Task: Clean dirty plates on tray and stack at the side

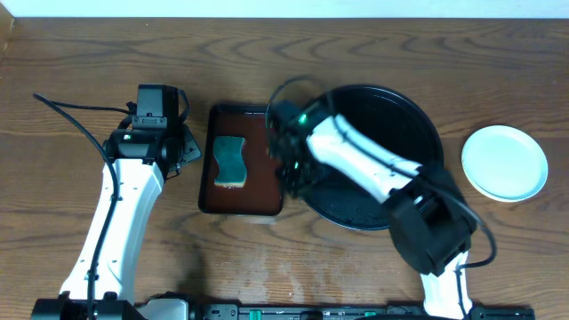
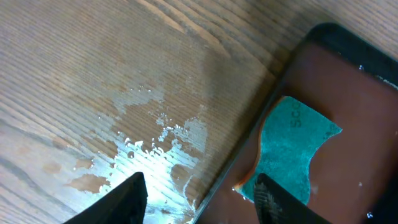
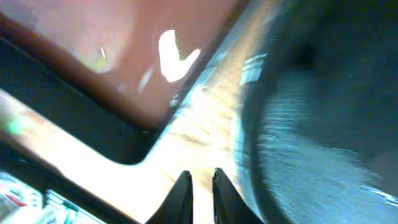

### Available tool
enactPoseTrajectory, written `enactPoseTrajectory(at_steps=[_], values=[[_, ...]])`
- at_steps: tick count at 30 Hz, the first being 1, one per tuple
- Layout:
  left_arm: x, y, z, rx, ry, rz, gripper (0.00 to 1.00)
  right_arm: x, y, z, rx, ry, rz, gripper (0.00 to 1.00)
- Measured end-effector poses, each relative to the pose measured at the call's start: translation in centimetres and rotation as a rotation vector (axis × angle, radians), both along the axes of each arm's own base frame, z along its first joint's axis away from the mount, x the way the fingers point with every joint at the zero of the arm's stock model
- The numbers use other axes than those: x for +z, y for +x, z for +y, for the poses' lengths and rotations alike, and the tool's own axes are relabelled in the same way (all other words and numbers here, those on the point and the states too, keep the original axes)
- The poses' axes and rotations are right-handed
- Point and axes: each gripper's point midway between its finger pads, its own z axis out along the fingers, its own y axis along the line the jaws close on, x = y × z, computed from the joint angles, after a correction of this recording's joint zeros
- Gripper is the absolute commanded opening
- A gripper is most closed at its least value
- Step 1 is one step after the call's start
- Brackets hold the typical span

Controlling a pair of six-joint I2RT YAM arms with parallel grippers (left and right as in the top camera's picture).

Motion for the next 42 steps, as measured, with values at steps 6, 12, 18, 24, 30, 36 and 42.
enactPoseTrajectory(at_steps=[6, 12, 18, 24, 30, 36, 42], values=[[0.0, 0.0, 0.0, 0.001, -0.001, 0.000, 0.78, 6.2, 8.7, -5.6, -0.178, -0.007, -0.175, 0.26], [0.0, 0.0, 0.0, 0.000, 0.000, 0.000, 0.79, 8.1, 15.1, -15.7, -0.422, -0.064, -0.293, 0.16], [0.0, 0.0, 0.0, 0.000, 0.000, 0.000, 0.80, 8.1, 20.8, -27.2, -0.695, -0.069, -0.438, 0.01], [0.0, 0.0, 0.0, 0.000, 0.000, 0.001, 0.80, 5.3, 23.2, -32.9, -0.811, -0.053, -0.546, 0.01], [0.0, 0.0, 0.0, 0.000, 0.000, 0.000, 0.80, 1.6, 24.4, -32.1, -0.809, 0.035, -0.613, 0.01], [0.0, 0.0, 0.0, 0.000, 0.000, 0.001, 0.80, 2.0, 26.6, -31.1, -0.802, 0.083, -0.701, 0.01], [0.0, 0.0, 0.0, 0.000, 0.000, 0.001, 0.81, -0.6, 26.9, -30.9, -0.807, 0.078, -0.670, 0.01]])
